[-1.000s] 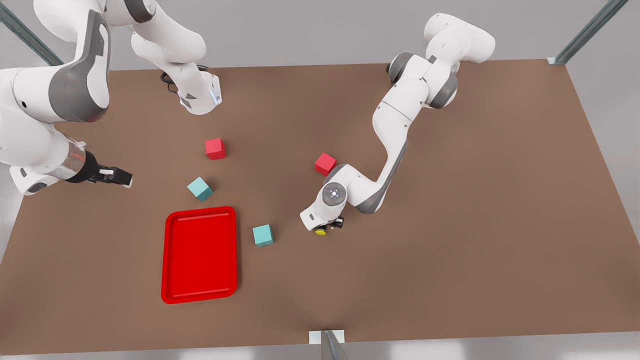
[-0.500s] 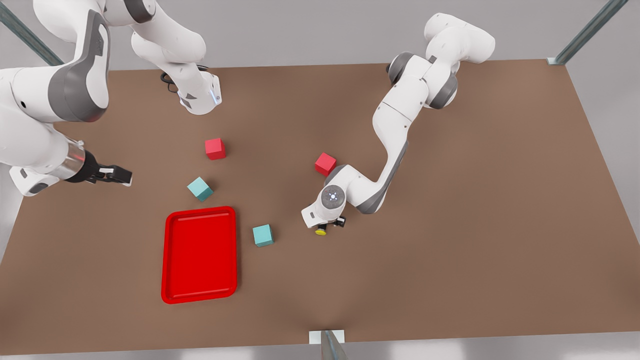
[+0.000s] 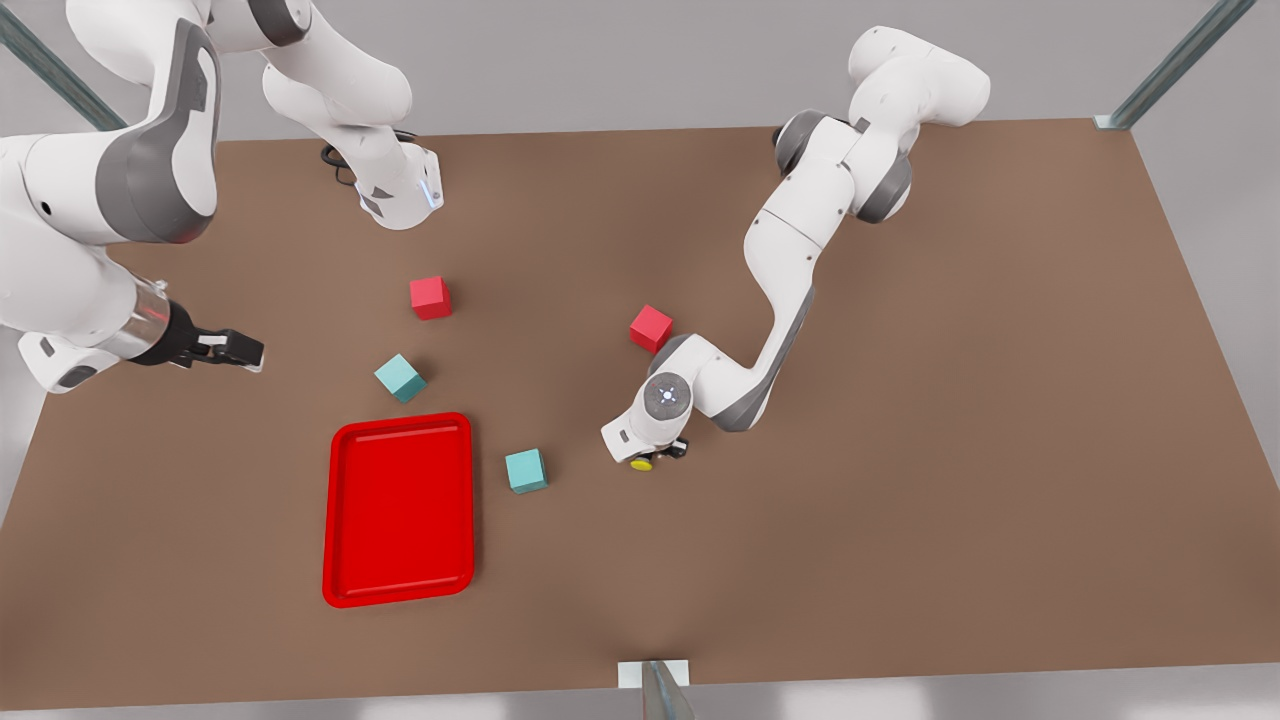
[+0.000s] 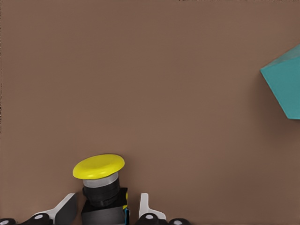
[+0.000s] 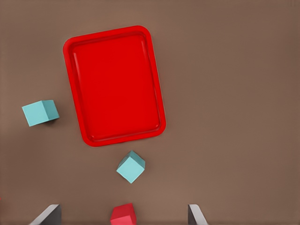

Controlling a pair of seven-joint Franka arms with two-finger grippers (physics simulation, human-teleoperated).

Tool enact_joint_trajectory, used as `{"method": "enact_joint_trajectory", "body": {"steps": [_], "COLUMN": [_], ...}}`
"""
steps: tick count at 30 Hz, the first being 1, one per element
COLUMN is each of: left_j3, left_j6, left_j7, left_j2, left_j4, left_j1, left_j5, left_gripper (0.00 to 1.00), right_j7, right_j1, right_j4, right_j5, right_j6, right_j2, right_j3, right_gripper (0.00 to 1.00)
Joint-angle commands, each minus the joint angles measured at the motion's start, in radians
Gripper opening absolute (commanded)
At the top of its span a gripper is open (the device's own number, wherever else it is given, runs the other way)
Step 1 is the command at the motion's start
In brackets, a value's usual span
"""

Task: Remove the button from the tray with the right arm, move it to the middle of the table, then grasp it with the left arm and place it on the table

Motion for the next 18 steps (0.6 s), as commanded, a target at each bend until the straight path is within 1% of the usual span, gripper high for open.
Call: {"method": "enact_joint_trajectory", "body": {"steps": [1,3,5,7,17,18], "left_j3": [0.000,0.001,0.001,0.001,0.009,0.023], "left_j6": [-0.003,-0.009,-0.011,-0.016,-0.055,-0.065], "left_j7": [-0.033,-0.031,-0.033,-0.033,-0.045,-0.047], "left_j2": [-0.003,-0.003,-0.003,-0.003,-0.006,-0.009], "left_j4": [0.001,0.002,0.001,0.002,0.005,0.005], "left_j1": [0.000,0.000,0.000,0.000,-0.004,-0.006], "left_j5": [0.001,0.003,0.001,0.001,0.004,0.006], "left_gripper": [0.73,0.70,0.59,0.51,0.49,0.49], "right_j7": [-0.015,-0.017,-0.015,-0.015,-0.018,-0.017], "right_j1": [-0.007,-0.007,0.002,-0.006,-0.001,0.001], "right_j4": [0.001,0.006,0.004,0.006,0.004,0.004], "right_j5": [0.000,-0.002,-0.003,-0.003,-0.003,-0.003], "right_j6": [0.002,0.002,0.002,0.002,0.000,0.000], "right_j2": [0.000,-0.001,0.002,0.000,0.000,0.000], "right_j3": [0.000,-0.002,-0.002,-0.002,0.000,0.000], "right_gripper": [1.00,1.00,1.00,1.00,1.00,1.00]}}
